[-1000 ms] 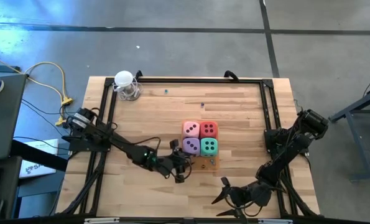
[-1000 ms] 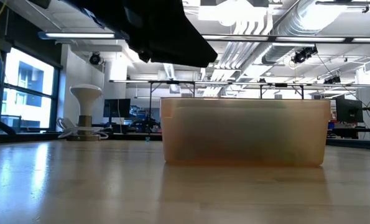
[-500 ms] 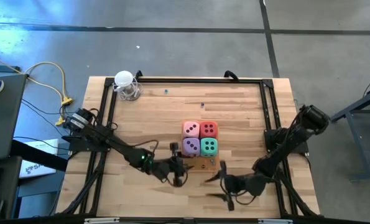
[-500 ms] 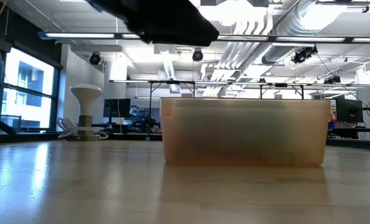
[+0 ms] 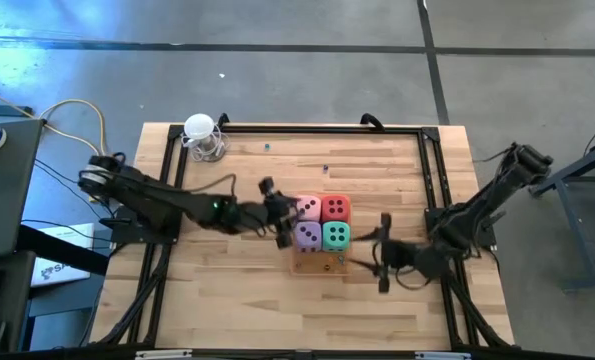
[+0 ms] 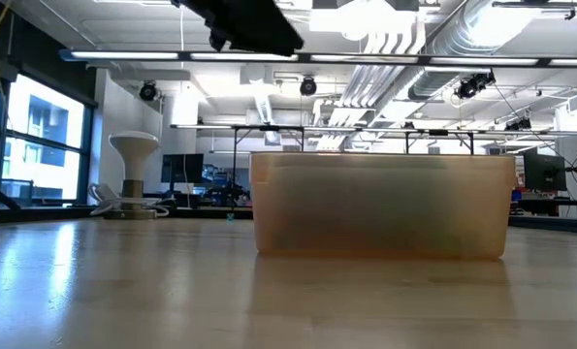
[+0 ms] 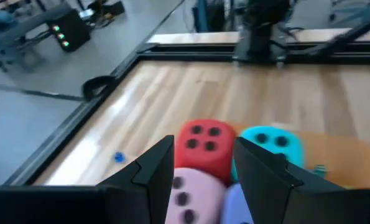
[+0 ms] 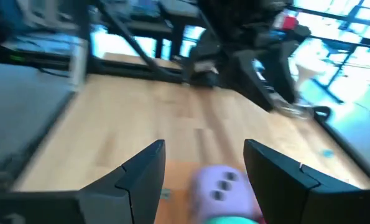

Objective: Pick & Place Dice
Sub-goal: Put the small blue die into the orange bin

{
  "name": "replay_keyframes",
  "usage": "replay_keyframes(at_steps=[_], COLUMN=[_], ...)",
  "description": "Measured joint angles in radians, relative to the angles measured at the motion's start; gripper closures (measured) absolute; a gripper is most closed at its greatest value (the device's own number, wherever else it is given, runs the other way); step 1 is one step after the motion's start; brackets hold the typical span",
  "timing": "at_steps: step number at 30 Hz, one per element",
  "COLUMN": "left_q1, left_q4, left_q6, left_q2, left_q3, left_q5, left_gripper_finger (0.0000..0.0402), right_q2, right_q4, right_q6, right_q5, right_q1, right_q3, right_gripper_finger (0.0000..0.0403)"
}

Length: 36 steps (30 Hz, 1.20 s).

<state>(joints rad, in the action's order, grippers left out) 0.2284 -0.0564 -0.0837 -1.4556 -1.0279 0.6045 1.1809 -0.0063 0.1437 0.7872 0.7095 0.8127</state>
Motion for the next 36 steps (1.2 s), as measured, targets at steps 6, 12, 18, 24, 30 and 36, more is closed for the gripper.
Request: replay_keyframes(at_steps=[6,12,18,24,30,36], left_q1=[-0.129,-0.292,-0.466,-0.637,-0.773,-0.865], left_q4=[0.243,0.352,0.433,0.517,0.518,0.462], left_q6=[-0.029,0.018,0.034,0.060,0.158,0.273], left_q2=[0.081,0.081,0.080,0.074,0.042,-0.050], left_q3=[0.000,0.001,0.001,0.001,0.001,0.002], left_q5=[-0.080,-0.142,-0.145,-0.395,-0.546,-0.653], left_gripper_finger=[0.0243,0.0243,0.0243,0.0243,0.0243,0.0243], right_q2=[-0.049,-0.034,-0.027,-0.023,-0.014,-0.013], right_q4=[-0.123,-0.224,-0.273,-0.272,-0.262,-0.234], right_q6=[-0.019,-0.008,-0.006,0.009,0.009,-0.063], right_q5=[-0.001,-0.009,-0.107,-0.209,-0.297,-0.325], right_q1=[-0.159,-0.358,-0.529,-0.647,-0.711,-0.744], right_q3=[0.000,0.000,0.000,0.000,0.000,0.000], right_gripper_finger=[0.0192,0.0192,0.0192,0.0192,0.0192,0.0192])
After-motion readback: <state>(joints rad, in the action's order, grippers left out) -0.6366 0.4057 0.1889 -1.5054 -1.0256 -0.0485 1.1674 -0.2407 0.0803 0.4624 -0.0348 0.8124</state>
